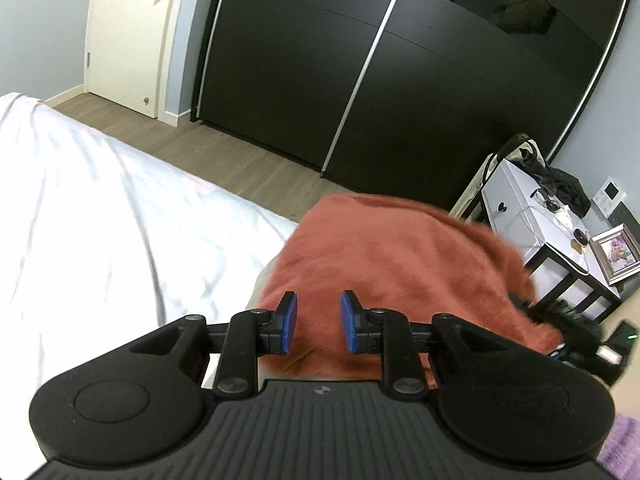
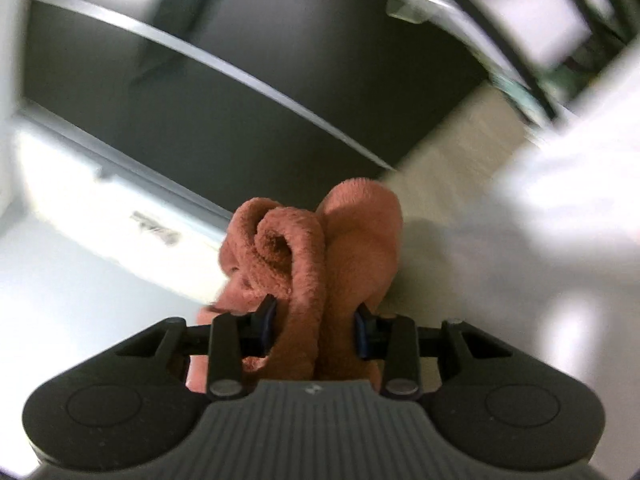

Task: Fold clothes
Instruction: 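Carry the folded fleece with both tools toward the beige cushion, then lower the fleece onto the beige cushion and open both tools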

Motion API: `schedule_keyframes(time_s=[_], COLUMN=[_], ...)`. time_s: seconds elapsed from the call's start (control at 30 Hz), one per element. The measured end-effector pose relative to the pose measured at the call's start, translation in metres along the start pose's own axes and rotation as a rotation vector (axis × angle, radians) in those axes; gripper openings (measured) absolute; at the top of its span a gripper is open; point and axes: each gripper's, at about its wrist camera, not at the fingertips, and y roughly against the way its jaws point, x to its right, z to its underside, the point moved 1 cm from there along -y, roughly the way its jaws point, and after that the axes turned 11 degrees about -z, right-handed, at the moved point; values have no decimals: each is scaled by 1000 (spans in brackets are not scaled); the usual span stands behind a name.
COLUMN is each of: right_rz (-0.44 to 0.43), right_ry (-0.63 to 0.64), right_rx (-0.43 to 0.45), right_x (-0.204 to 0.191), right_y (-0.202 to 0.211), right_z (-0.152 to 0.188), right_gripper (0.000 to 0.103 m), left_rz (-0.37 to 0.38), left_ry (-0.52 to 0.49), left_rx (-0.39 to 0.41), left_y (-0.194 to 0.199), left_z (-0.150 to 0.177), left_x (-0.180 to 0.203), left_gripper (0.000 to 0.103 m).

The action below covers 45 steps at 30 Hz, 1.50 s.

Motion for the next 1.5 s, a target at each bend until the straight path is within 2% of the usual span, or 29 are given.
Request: schedule_keyframes(time_s=[0.1,0.17,0.27,0.4,0.47,0.5,0.6,0.7,0.77,0.83,0.97,1.1,1.2,1.33,1.4,1.5], right_rz=[88,90,101,142,151,137,75,81,119,177,274,405,338,257,183,100], right_ry=[-95,-95,-19,163,273,319,452,508,533,532,483,486,484,594,628,689], right_rx=[-42,-59,-82,-41,6,5,-54,-113,-146,-153,-184,-206,-177,-141,-149,-179], right_x=[39,41,27,-10,-25,-27,-54,-66,-66,-57,-28,-12,-20,-56,-72,-97], right_y=[-4,-1,5,21,25,15,0,-27,-50,-64,-81,-84,-67,-43,-40,-50], right_z=[6,5,-5,-20,-34,-47,-54,-56,-56,-59,-65,-68,-70,-55,-47,-31], right_gripper=[43,47,55,55,52,44,32,23,17,6,4,3,5,7,11,12], left_rz=[-16,-29,-40,-45,-47,-47,-56,-51,-50,-50,-65,-76,-80,-83,-80,-74], left_ry=[2,4,2,-24,-34,-36,-38,-33,-37,-36,-17,-14,-32,-30,-21,-13], left_rx=[-1,-6,-9,5,10,11,12,11,15,18,19,0,3,4,3,2], left_y=[6,8,12,19,21,21,22,26,31,36,38,36,38,33,30,29], left_z=[7,10,13,16,16,16,16,18,20,22,26,30,29,26,26,28], left_x=[-8,-12,-14,-8,-4,-2,2,3,3,0,-8,-12,-11,-8,-6,-3], left_gripper=[21,21,21,21,21,21,21,21,21,21,21,21,21,21,21,21])
